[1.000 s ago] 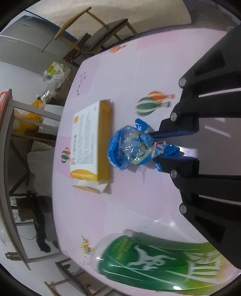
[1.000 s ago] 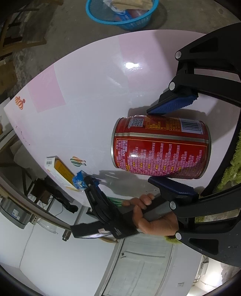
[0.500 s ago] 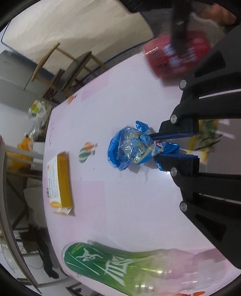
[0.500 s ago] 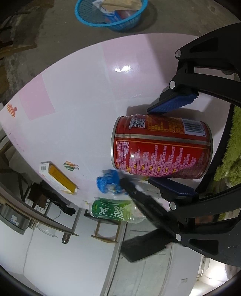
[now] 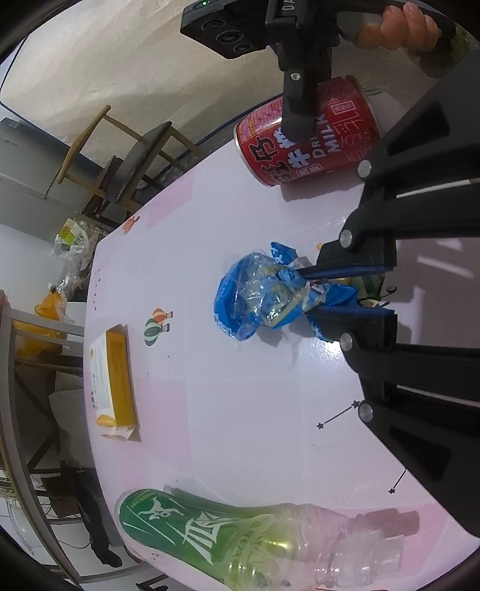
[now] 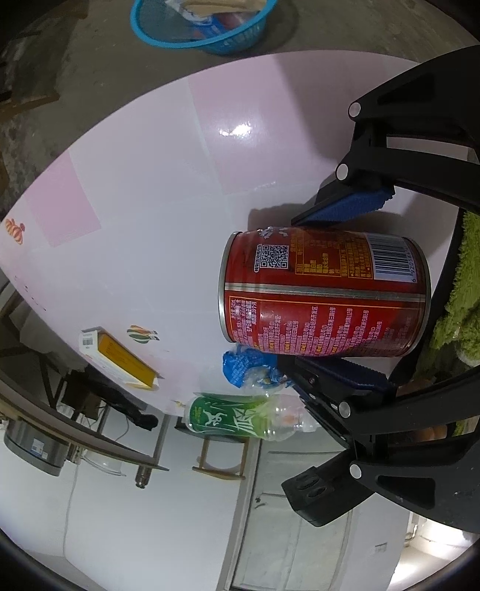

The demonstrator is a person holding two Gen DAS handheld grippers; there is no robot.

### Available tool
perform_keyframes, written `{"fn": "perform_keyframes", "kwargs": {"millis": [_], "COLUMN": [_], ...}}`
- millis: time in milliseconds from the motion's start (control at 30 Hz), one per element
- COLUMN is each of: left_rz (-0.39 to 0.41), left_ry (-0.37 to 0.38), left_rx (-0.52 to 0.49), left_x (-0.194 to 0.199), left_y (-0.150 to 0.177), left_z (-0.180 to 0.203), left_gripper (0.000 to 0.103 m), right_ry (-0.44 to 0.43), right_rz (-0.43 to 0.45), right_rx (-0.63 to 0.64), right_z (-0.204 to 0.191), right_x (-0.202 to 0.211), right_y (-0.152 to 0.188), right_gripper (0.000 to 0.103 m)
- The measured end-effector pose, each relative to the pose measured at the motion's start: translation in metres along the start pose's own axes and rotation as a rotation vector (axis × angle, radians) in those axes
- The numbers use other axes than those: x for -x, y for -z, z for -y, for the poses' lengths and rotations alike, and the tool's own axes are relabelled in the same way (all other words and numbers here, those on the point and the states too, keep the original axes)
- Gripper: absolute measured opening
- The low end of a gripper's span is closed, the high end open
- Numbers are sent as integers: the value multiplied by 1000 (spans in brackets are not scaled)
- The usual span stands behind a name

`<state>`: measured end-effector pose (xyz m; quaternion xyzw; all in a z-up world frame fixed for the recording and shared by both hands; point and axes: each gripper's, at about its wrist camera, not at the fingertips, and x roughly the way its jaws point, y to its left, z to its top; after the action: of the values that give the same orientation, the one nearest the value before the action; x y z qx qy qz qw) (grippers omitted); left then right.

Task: Collect trash
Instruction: 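Carry the can and wrapper over the blue wastebasket and open both tools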

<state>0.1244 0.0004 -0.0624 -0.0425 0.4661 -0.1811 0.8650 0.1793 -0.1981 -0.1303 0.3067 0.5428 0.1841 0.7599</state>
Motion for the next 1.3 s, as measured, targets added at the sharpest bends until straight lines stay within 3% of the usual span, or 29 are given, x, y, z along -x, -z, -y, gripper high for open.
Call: {"fn": "perform_keyframes", "kwargs": {"millis": [633, 1300], "left_rz": [62, 84], "left_ry": [-47, -70], "left_rx": [-118, -166], "left_x": [12, 17], "left_y": [1, 0], "left_z": [29, 48], "left_gripper": [12, 12], "right_ry": [37, 35], "right_rz": [75, 121], "right_rx": [-6, -6], "right_z": [3, 7], "right_x": [20, 36], "right_y": [4, 5], "right_gripper": [63, 63]}}
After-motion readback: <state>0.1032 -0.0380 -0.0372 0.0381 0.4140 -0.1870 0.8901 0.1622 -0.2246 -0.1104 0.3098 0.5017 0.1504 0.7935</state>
